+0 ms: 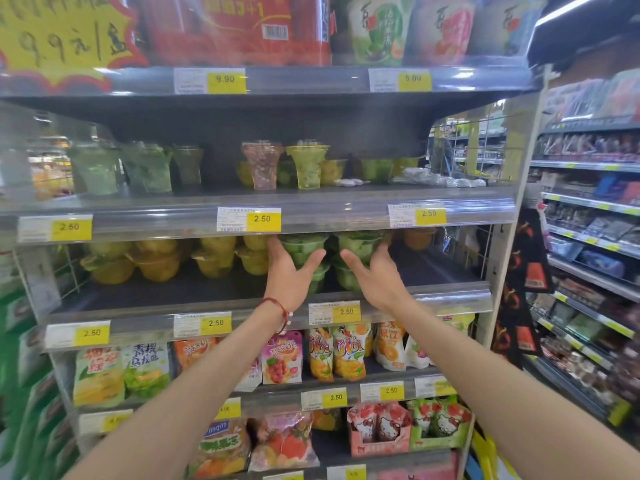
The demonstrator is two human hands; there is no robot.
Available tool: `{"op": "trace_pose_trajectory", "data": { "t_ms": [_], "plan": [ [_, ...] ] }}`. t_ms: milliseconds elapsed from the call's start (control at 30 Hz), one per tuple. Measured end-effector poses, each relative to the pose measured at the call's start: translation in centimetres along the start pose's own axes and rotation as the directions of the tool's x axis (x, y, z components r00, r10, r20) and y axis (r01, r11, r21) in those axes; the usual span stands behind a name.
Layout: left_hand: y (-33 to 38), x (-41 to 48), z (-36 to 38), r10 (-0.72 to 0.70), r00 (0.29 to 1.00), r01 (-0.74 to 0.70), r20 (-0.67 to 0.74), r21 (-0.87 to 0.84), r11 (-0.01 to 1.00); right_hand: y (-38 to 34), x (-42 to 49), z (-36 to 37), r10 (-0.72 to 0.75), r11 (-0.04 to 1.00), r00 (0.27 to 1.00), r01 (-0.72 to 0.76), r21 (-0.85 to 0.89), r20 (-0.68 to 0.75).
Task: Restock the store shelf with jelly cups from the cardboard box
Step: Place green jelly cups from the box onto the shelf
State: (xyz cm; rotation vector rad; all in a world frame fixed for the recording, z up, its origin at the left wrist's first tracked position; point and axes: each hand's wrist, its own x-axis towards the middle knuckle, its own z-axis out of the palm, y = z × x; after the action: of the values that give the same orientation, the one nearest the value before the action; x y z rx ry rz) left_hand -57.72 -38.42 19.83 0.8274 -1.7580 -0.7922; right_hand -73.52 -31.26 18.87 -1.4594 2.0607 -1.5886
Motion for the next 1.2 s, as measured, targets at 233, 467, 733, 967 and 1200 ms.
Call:
{"op": "trace_pose_trajectory", "data": {
  "t_ms": [233, 467, 733, 967, 1200],
  "plan": [
    [0.3, -0.1, -0.2, -0.023, 1.0, 0.023, 0.003, -0.004, 1.0, -1.2, -0.7, -0.6, 0.039, 0.999, 0.998, -0.04, 0.028, 0.038],
    [0.0, -0.5, -0.1, -0.016, 1.0, 0.015, -0.024, -0.01, 1.0, -0.9, -1.8, -0.7, 0.049, 0.999, 0.999, -0.049, 0.004, -0.016],
    [-0.2, -4.5, -0.6, -0.005, 0.987, -0.012, -0.163, -0.101, 0.995, -1.6, -7.7, 0.4, 0.053, 0.998, 0.97, -0.043, 0.049, -0.237],
    [-3.3, -12.4, -2.5, -0.019, 0.979, -0.02, -0.203, -0.189, 0.982, -0.5, -14.8, 5.0, 0.078, 0.996, 0.987, -0.073, 0.046, -0.137],
    [-11.9, -23.4, -7.6, -0.234, 0.965, 0.236, -0.121, -0.004, 0.972, 2.7, -24.4, 13.5, 0.167, 0.984, 0.967, -0.176, 0.028, 0.194]
  ]
}}
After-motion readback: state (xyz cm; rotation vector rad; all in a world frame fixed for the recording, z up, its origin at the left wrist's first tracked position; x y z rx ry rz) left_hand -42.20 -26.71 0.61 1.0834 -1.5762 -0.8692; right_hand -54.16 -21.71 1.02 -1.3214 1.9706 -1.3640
